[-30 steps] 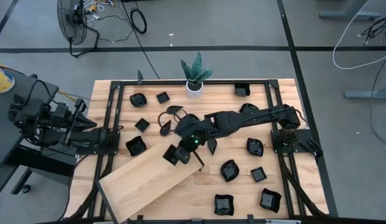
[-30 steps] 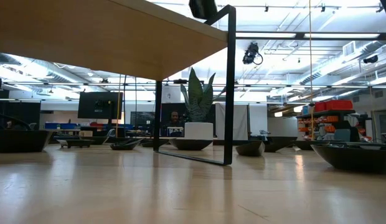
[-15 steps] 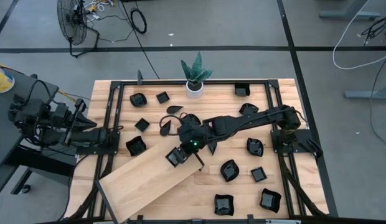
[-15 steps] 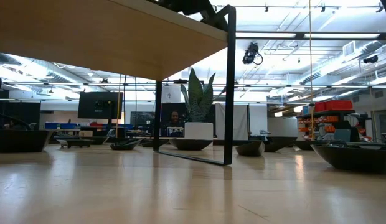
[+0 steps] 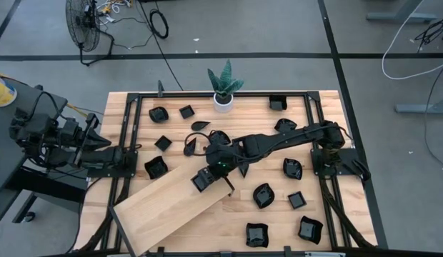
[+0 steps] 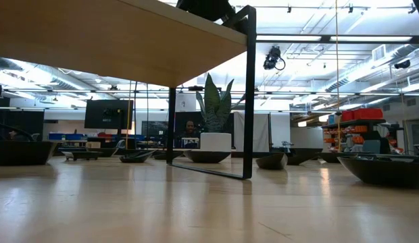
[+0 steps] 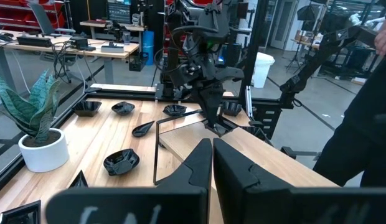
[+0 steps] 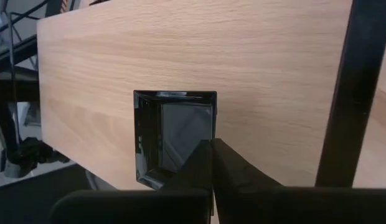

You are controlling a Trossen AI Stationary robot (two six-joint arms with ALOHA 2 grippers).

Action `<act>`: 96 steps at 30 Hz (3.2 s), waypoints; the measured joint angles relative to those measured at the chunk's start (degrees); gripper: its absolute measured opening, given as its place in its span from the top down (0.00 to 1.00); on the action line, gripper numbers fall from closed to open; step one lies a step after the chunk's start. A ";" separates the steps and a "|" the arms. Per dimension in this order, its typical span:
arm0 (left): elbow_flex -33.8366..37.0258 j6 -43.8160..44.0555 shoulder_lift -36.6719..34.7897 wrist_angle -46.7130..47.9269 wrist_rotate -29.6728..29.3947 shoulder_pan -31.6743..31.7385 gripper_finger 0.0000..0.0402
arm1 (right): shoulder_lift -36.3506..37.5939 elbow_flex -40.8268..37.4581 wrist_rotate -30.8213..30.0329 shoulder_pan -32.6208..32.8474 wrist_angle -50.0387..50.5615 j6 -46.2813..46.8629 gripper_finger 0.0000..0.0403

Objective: Pick & Place Mini shaped plates
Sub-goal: Put the black square plate on the shelf

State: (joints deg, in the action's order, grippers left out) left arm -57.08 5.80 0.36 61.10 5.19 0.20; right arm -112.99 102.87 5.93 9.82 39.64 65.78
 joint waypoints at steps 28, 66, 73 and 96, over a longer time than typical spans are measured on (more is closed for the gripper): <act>0.02 0.00 0.00 0.00 0.01 -0.01 0.95 | 3.42 0.02 -0.41 -0.24 1.09 1.27 1.00; 0.02 0.00 0.00 0.00 0.00 0.01 0.95 | 3.93 -7.28 0.51 -0.42 -5.31 4.06 1.00; 0.02 0.00 0.00 0.00 0.00 0.00 0.95 | 3.93 -7.28 -0.67 -0.09 -5.06 3.56 1.00; 0.02 0.00 0.00 0.00 0.01 0.01 0.95 | 3.91 -7.30 -1.66 0.02 -2.03 2.75 1.00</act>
State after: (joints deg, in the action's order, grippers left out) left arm -57.06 5.80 0.36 61.10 5.20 0.21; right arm -109.08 95.57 4.27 9.85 37.60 68.53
